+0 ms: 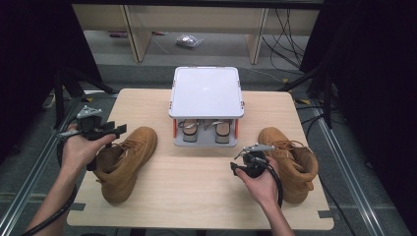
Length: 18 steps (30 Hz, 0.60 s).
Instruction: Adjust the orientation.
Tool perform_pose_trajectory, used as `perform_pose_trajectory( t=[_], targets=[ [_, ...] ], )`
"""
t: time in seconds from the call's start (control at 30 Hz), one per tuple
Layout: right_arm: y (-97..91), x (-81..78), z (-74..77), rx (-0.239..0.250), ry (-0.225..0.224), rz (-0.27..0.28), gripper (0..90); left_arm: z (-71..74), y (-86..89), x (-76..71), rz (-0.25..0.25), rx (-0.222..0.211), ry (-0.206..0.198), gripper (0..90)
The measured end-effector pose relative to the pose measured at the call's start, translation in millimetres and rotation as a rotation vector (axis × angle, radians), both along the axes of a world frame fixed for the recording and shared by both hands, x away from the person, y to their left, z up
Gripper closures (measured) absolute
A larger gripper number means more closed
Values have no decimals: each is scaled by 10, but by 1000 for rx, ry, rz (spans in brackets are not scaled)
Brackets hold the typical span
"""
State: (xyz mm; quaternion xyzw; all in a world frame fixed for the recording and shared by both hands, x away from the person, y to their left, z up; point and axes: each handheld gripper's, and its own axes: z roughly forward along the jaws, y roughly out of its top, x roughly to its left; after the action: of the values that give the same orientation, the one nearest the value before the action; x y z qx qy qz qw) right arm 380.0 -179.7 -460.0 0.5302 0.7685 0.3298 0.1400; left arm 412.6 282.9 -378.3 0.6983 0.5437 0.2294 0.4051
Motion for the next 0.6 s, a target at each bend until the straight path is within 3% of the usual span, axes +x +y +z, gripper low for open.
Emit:
perform_pose_trajectory(
  t=[0.03,0.13,0.3,0.37,0.5,0.6],
  targets=[
    [18,-1,-4,18,5,-6,459,-9,14,-5,4,3,5,491],
    [11,-5,9,-9,0,7,457,-27,53,-24,2,9,20,487],
    [5,-10,10,-7,3,13,455,-49,100,-57,5,-2,35,484],
    [0,8,0,-3,-14,32,454,-59,161,-75,-10,25,61,482],
    [21,5,3,0,9,15,450,-107,239,-127,-11,46,107,481],
    [27,1,-4,-12,12,17,449,-156,274,-182,4,31,125,481]
  ],
)
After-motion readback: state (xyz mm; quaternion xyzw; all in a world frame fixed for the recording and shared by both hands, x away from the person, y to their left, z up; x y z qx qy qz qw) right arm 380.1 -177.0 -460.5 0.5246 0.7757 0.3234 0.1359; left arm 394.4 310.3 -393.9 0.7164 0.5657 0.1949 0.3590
